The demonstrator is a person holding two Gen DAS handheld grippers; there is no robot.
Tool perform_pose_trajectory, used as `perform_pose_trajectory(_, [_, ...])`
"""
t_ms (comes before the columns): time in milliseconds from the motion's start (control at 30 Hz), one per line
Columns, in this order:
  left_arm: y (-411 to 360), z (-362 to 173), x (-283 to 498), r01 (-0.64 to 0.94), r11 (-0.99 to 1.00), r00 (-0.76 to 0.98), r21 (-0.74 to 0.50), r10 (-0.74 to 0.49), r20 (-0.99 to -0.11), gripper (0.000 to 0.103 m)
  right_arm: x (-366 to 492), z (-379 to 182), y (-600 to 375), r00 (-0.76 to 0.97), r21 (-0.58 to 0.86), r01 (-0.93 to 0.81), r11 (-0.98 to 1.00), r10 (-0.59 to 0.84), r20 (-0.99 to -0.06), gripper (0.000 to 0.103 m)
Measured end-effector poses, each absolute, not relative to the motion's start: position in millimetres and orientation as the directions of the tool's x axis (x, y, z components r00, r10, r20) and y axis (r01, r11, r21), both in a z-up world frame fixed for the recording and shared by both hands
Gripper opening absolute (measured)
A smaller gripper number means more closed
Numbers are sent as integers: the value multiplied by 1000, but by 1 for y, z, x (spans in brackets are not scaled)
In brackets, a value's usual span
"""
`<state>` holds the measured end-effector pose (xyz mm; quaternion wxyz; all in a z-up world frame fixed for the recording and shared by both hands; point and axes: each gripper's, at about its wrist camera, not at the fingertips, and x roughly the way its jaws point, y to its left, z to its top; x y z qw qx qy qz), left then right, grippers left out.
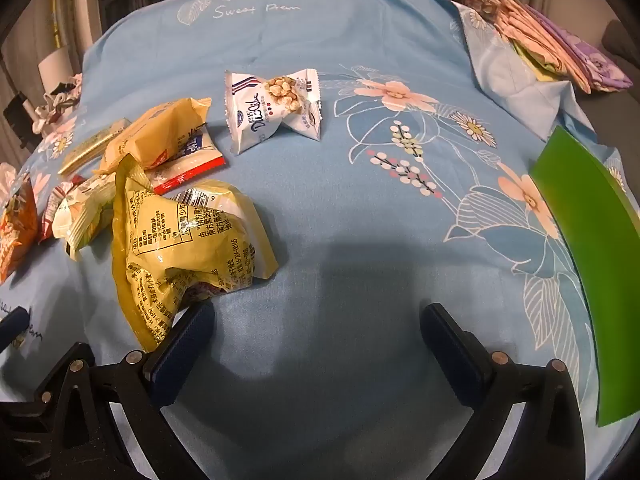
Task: Organize snacks
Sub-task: 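Grasp the yellow snack bag with the right gripper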
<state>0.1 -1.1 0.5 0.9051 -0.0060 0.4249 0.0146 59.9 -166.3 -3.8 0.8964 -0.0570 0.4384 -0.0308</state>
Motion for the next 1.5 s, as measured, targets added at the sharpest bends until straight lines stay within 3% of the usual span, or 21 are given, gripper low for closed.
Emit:
perform_pose_trajectory(100, [-4,2,-2,-29,1000,645,-6,14,-764,103,61,-1,-168,605,-120,3,993,-97,-790,103])
perform_pose_trajectory(267, [-3,9,-4,1,996,658,-85,-65,-750,103,49,18,-193,637,137,-5,991,108,-763,103])
perform_pose_trajectory(367, [-9,22,-2,68,985,649,-156,-162,-743,103,44,35,-197,688,195,-35,980,165,-707,103])
perform_pose_trajectory(567, [-40,59,7,247,955,762,-167,-297,-575,103,67,45,-204,635,441,-129,888,415,-651,103])
perform_pose_trajectory(667, [-55,61,21,313,928,747,-204,-373,-550,103,89,40,-214,581,600,-114,792,543,-606,103])
perform_pose_trajectory(1000, [-67,35,72,270,894,638,-358,-444,-628,100,113,20,-212,521,614,-88,785,562,-643,103])
perform_pose_trajectory(1133, [-59,37,68,290,893,626,-344,-449,-638,99,113,14,-222,510,618,-77,783,563,-650,99])
perform_pose_trajectory(1267, [-69,34,67,333,878,593,-344,-478,-648,87,112,6,-231,511,654,-48,755,581,-633,96])
perform_pose_trajectory(1333, [-71,32,69,329,886,591,-327,-463,-661,77,112,5,-227,501,656,-39,754,582,-640,87])
perform_pose_trajectory(1500, [-71,30,72,330,888,590,-320,-459,-664,67,114,-2,-218,477,648,-55,760,590,-652,79])
